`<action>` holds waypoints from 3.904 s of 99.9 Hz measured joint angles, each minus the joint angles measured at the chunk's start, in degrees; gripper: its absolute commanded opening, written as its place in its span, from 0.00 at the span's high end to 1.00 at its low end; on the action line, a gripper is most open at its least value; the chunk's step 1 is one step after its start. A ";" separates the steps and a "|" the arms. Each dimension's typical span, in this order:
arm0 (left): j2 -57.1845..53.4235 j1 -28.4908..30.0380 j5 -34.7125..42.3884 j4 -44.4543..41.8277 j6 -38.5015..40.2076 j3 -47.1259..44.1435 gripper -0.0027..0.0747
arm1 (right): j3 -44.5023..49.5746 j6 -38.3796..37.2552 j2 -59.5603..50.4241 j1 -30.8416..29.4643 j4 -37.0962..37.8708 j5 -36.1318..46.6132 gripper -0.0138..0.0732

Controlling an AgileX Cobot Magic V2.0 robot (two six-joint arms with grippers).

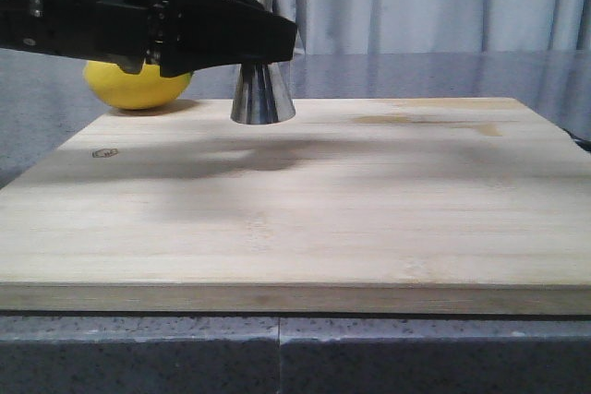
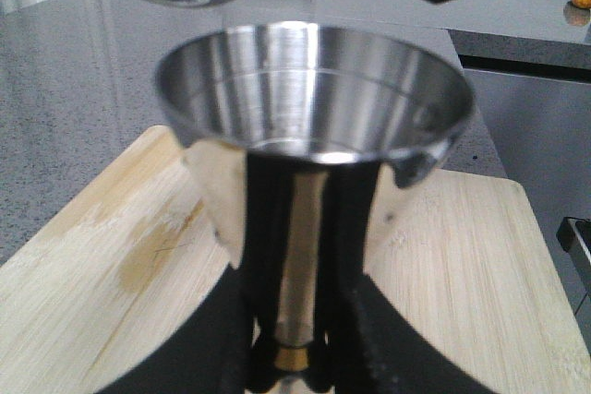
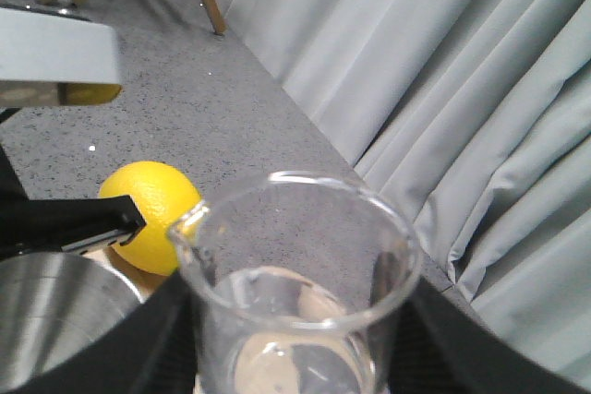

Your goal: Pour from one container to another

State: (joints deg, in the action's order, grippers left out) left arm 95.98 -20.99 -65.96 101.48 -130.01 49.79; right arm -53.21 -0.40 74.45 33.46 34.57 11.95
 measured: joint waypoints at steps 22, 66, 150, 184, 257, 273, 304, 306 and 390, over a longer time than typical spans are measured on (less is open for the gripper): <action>0.00 0.00 0.00 -0.12 0.00 0.00 0.99 | 0.00 0.00 0.00 0.00 2.03 -0.04 0.63; 0.00 0.00 0.00 -0.33 0.00 0.00 0.99 | -0.13 0.00 0.00 0.00 7.03 -0.04 0.63; 0.00 0.00 0.00 -0.42 0.00 0.00 0.99 | -3.28 0.00 0.22 0.10 13.62 -2.45 0.63; 0.00 0.00 0.00 -0.42 0.00 0.00 0.99 | -3.28 0.00 0.22 0.10 17.36 -2.55 0.63; 0.00 0.00 0.00 -0.42 0.00 0.00 0.99 | -3.28 0.00 0.22 0.10 24.05 -2.55 0.63; 0.00 0.00 0.00 -0.42 0.00 0.00 0.99 | -3.28 0.00 0.22 0.10 25.90 -2.55 0.63; 0.00 0.00 0.00 -0.42 0.00 0.00 0.99 | -3.28 0.00 0.22 0.10 27.05 -2.55 0.63; 0.00 0.00 0.00 -0.42 0.00 0.00 0.99 | -3.28 0.00 0.22 0.10 27.22 -2.55 0.63; 0.00 0.00 0.00 -0.42 0.00 0.00 0.99 | -3.28 0.00 0.22 0.10 31.46 -2.45 0.63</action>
State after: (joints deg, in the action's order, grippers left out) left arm 95.98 -20.99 -65.96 101.06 -130.01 49.79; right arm -56.50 -0.40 74.67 33.56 66.03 9.51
